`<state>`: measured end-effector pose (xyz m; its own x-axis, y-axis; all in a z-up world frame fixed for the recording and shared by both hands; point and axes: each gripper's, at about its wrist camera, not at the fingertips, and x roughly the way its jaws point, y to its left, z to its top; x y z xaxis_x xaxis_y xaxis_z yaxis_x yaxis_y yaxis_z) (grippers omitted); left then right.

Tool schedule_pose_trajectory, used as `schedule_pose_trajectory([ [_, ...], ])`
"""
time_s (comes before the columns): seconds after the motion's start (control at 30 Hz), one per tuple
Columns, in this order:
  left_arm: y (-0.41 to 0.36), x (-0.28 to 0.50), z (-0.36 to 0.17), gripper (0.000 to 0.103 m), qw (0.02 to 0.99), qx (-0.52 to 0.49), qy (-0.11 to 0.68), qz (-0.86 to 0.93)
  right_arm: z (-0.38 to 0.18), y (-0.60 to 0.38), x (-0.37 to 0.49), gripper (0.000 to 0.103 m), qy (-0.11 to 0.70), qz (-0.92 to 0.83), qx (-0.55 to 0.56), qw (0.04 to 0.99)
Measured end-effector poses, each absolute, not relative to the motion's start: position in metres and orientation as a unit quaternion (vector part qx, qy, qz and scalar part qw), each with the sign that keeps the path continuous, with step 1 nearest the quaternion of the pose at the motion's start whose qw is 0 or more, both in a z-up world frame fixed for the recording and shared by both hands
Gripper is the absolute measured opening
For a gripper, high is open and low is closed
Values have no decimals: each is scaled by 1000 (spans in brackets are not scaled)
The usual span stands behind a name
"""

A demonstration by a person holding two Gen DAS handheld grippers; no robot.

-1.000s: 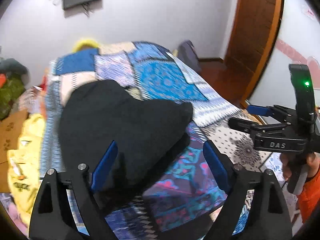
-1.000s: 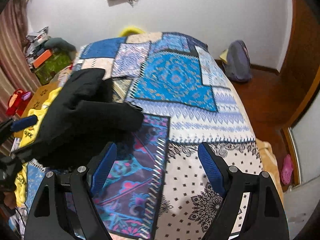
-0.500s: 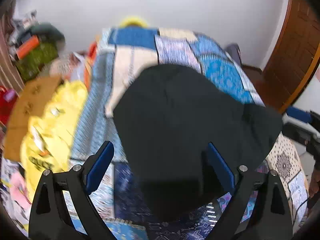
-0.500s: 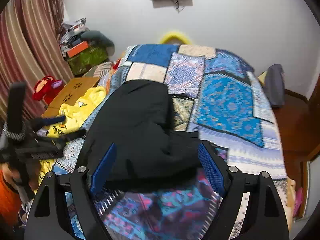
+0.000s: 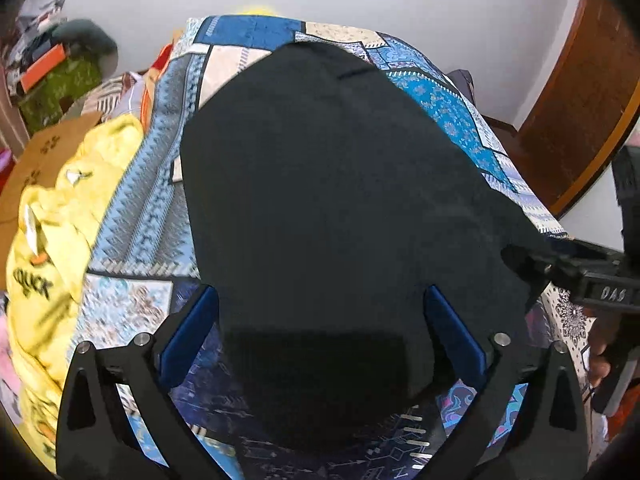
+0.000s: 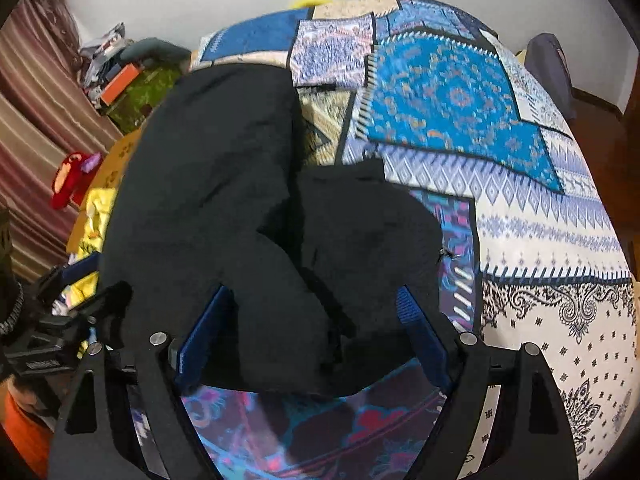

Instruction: Fold large clothes

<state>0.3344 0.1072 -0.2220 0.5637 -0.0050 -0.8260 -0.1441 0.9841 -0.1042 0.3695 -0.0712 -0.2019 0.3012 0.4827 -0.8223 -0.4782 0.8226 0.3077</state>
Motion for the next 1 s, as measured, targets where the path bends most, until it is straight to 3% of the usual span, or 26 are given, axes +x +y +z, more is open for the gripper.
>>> schedule_pose_trajectory([
  [0.63,127,320,-204,103,891,-34,446,77,-172,-86,377,85,510,282,-12,812],
  [0.8,168,316,-201,103,895,-96,430,70,-155,-99,384,85,483,274,-9,831],
  [1.0,220,325,-230,103,859,-253,445,22,-164,-107,405,85,486,263,12,834],
])
